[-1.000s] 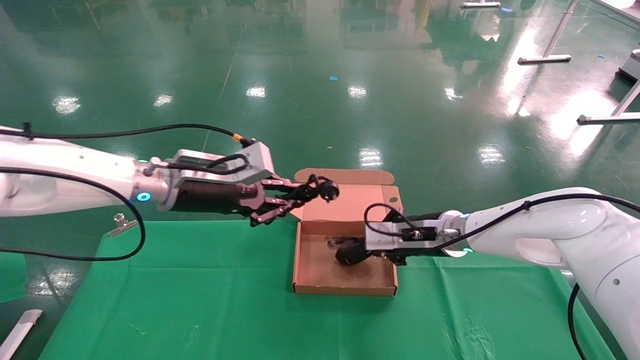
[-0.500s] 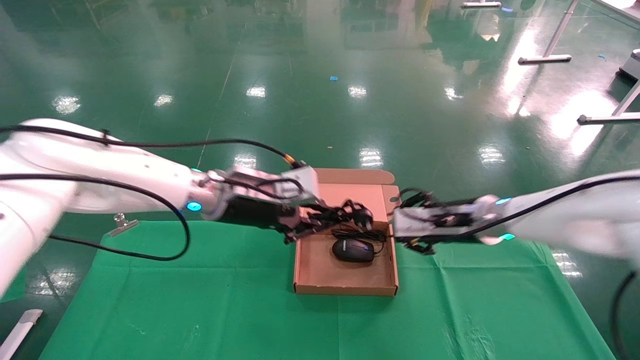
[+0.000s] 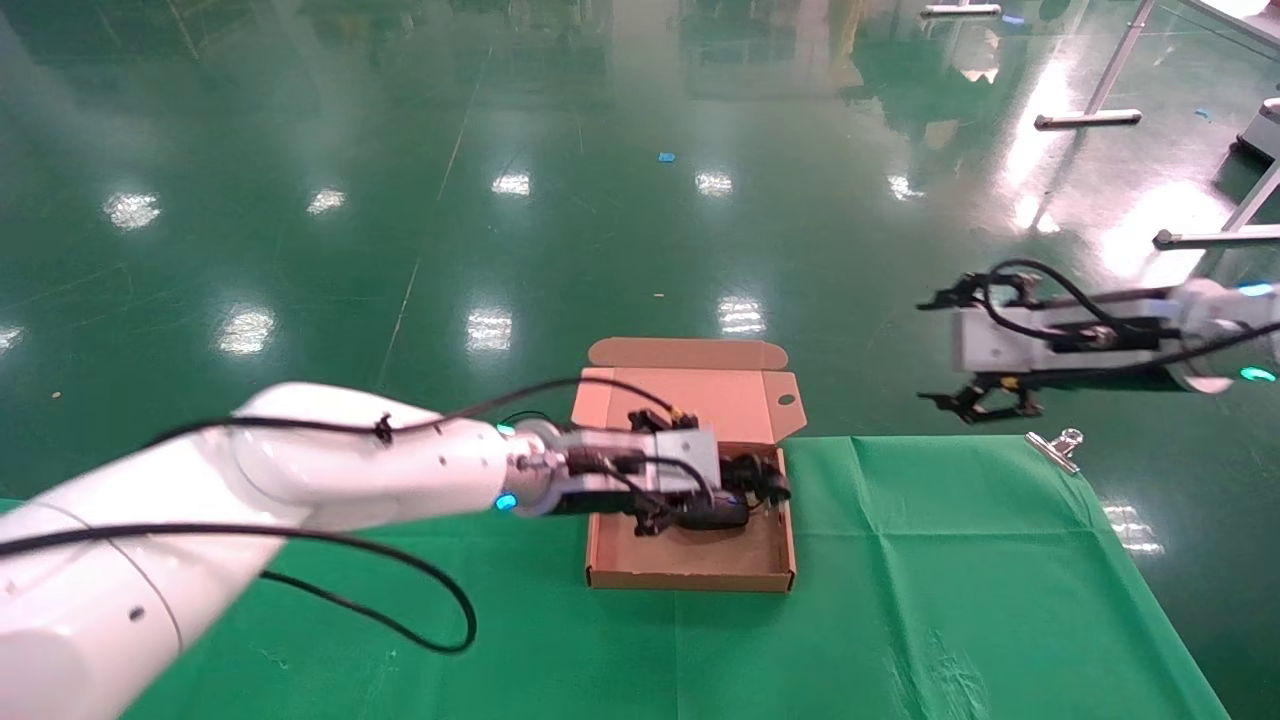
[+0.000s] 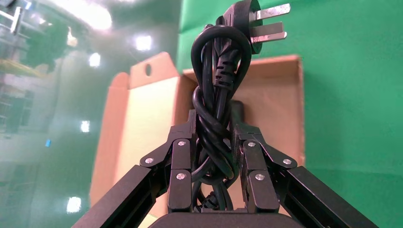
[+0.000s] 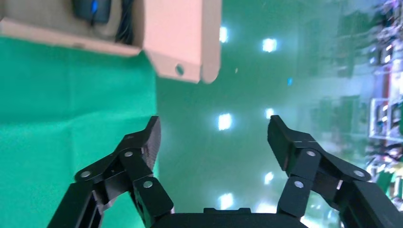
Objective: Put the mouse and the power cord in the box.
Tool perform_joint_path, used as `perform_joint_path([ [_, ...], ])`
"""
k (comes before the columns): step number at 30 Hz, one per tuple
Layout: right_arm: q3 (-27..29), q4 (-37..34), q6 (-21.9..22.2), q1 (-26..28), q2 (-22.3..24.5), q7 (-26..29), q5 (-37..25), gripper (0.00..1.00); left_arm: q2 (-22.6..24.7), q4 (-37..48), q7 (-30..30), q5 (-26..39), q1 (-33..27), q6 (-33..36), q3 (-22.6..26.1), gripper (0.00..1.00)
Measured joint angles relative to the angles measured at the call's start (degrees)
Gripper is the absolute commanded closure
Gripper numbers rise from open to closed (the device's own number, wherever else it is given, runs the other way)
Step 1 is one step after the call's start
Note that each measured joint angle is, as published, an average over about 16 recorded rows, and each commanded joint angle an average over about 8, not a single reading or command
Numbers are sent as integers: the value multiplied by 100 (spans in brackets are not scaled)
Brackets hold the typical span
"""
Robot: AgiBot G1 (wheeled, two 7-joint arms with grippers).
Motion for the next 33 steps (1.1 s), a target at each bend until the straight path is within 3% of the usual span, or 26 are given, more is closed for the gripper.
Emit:
perform_joint_path([
  [6, -3, -82, -86, 1, 122, -20, -5, 0, -5, -214, -345, 69, 128, -298, 351, 100],
  [8, -1, -99, -105, -7, 142, -23, -3, 0, -7, -239, -448, 76, 145, -345, 437, 92],
  [14, 2, -112, -133, -17, 164, -41, -1, 0, -8, -258, -655, 66, 165, -416, 581, 19],
  [16, 3, -113, -136, -17, 167, -44, 0, 0, -8, -259, -688, 61, 167, -425, 599, 2],
  [26, 17, -93, -136, -36, 166, -28, 8, 0, -27, -264, -689, 44, 173, -394, 563, 0],
  [33, 212, 191, -224, -228, 259, 211, 100, 0, -211, -435, -748, -64, 305, -173, 269, 0],
])
